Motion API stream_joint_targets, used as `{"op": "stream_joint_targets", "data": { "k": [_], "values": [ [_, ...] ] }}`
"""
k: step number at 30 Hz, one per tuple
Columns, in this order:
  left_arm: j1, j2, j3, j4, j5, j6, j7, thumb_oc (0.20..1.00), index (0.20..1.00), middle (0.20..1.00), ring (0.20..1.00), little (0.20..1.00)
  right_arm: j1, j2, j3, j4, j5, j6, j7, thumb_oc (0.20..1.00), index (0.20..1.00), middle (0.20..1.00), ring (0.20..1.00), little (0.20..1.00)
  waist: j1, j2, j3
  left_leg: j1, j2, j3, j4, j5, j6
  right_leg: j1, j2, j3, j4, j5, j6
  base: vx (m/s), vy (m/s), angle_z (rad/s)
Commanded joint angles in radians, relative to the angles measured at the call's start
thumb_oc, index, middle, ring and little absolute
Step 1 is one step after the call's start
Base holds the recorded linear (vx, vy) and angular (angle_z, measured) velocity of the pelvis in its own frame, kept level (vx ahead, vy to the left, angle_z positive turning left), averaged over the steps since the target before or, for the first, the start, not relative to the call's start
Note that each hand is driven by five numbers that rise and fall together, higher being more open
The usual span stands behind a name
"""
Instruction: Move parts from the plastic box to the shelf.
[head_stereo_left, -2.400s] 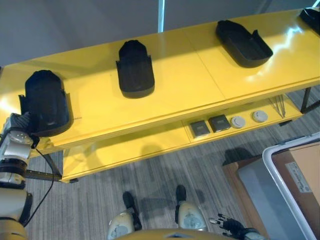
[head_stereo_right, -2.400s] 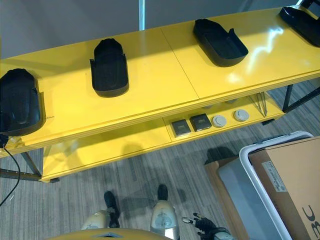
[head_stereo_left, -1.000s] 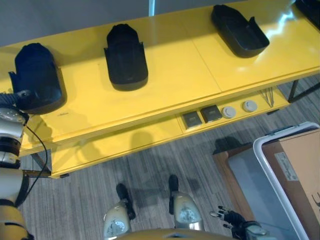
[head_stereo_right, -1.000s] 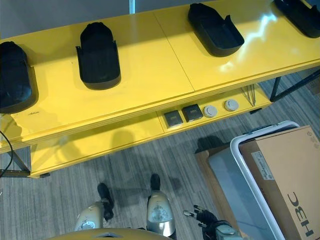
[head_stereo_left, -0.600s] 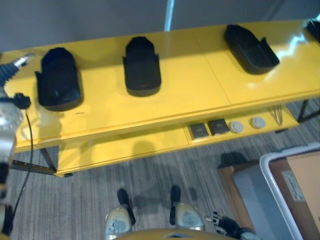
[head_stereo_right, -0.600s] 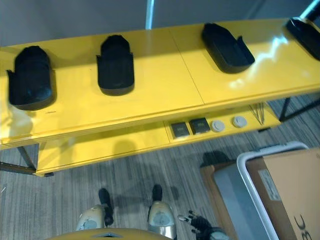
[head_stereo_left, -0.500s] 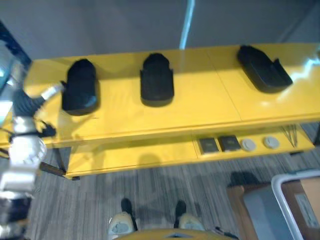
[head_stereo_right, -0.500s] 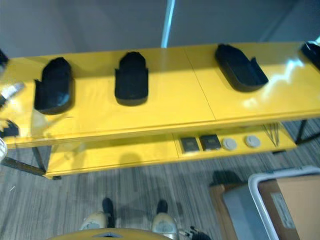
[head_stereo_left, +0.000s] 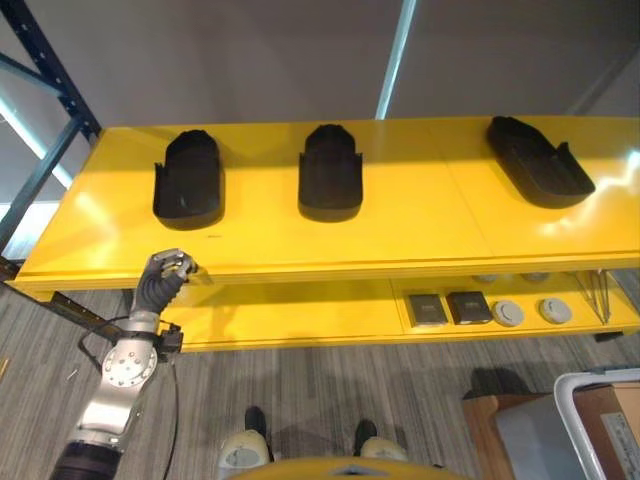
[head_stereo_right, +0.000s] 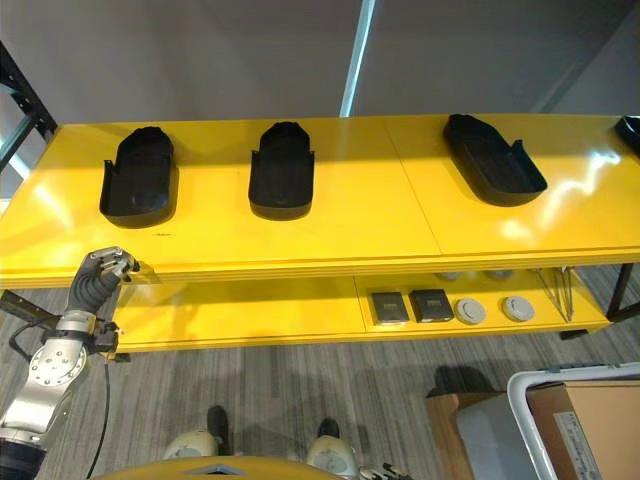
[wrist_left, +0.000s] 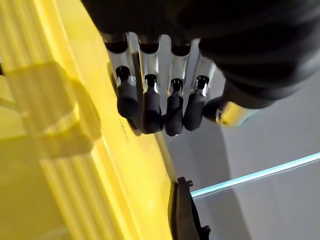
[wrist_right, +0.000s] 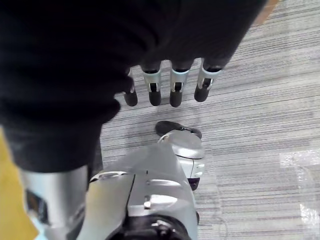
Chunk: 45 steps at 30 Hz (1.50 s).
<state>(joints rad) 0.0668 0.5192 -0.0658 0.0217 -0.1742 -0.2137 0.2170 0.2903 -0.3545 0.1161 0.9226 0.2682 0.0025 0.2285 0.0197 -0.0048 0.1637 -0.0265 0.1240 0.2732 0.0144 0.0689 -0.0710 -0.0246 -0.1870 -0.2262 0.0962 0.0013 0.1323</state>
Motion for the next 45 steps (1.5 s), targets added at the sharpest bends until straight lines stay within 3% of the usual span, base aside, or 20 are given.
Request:
{"op": "stream_joint_targets", "data": {
  "k": [1, 6, 14, 23, 36, 42, 45],
  "values": [
    [-0.117, 0.037, 0.031, 0.004, -0.011, -0.092, 0.099, 0.2, 0.2, 0.2, 0.2, 0.2, -0.004, 0.009, 0.044, -0.002, -0.021, -0.017, -0.013, 1.0, 1.0, 1.0, 1.0, 1.0, -0.023, -0.03, 0.034, -0.035, 0.063, -0.021, 0.079, -0.051, -0.012, 0.029, -0.059, 0.02, -0.007, 0.003, 0.054, 0.0, 0.0, 0.0],
    [-0.231, 0.04, 0.021, 0.164, -0.012, -0.087, 0.232, 0.2, 0.2, 0.2, 0.2, 0.2, 0.0, -0.006, 0.065, -0.014, -0.038, -0.01, 0.005, 1.0, 1.0, 1.0, 1.0, 1.0, -0.064, -0.035, 0.026, -0.028, 0.07, 0.0, 0.079, -0.05, -0.014, 0.015, -0.059, 0.04, 0.005, 0.002, 0.058, 0.01, 0.006, -0.12],
    [-0.402, 0.04, -0.008, 0.479, 0.013, -0.083, 0.308, 0.2, 0.2, 0.2, 0.2, 0.2, -0.024, -0.027, 0.105, -0.019, -0.032, -0.004, 0.017, 1.0, 1.0, 1.0, 1.0, 1.0, -0.104, -0.041, 0.036, -0.041, 0.08, 0.019, 0.09, -0.05, -0.015, -0.02, -0.056, 0.065, 0.023, 0.005, 0.063, -0.02, 0.001, -0.07],
    [-0.478, 0.031, -0.018, 0.635, -0.014, -0.055, 0.323, 0.2, 0.2, 0.2, 0.2, 0.2, -0.032, -0.05, 0.124, -0.076, -0.016, 0.011, 0.027, 1.0, 1.0, 1.0, 1.0, 1.0, -0.125, -0.054, 0.064, -0.068, 0.09, 0.023, 0.106, -0.045, -0.015, -0.046, -0.049, 0.081, 0.03, 0.01, 0.064, -0.04, -0.007, -0.06],
    [-0.625, 0.1, -0.024, 0.777, -0.04, -0.012, 0.33, 0.2, 0.2, 0.2, 0.2, 0.2, -0.059, -0.072, 0.162, -0.097, -0.004, 0.025, 0.036, 1.0, 1.0, 1.0, 1.0, 1.0, -0.155, -0.066, 0.076, -0.077, 0.103, 0.032, 0.118, -0.044, -0.02, -0.055, -0.043, 0.089, 0.032, 0.009, 0.06, 0.0, -0.003, -0.01],
    [-0.651, 0.117, -0.029, 0.801, -0.074, -0.021, 0.315, 0.2, 0.2, 0.2, 0.2, 0.2, -0.065, -0.076, 0.166, -0.087, -0.005, 0.02, 0.04, 1.0, 1.0, 1.0, 1.0, 1.0, -0.156, -0.063, 0.073, -0.082, 0.102, 0.03, 0.123, -0.046, -0.019, -0.062, -0.041, 0.094, 0.035, 0.008, 0.057, 0.0, 0.0, 0.0],
    [-0.625, 0.103, -0.022, 0.775, -0.09, -0.055, 0.274, 0.2, 0.2, 0.2, 0.2, 0.2, -0.057, -0.066, 0.162, -0.091, -0.013, 0.015, 0.039, 1.0, 1.0, 1.0, 1.0, 1.0, -0.149, -0.06, 0.068, -0.071, 0.097, 0.028, 0.116, -0.05, -0.017, -0.051, -0.043, 0.09, 0.029, 0.005, 0.058, 0.0, 0.0, 0.0]
  ]
}}
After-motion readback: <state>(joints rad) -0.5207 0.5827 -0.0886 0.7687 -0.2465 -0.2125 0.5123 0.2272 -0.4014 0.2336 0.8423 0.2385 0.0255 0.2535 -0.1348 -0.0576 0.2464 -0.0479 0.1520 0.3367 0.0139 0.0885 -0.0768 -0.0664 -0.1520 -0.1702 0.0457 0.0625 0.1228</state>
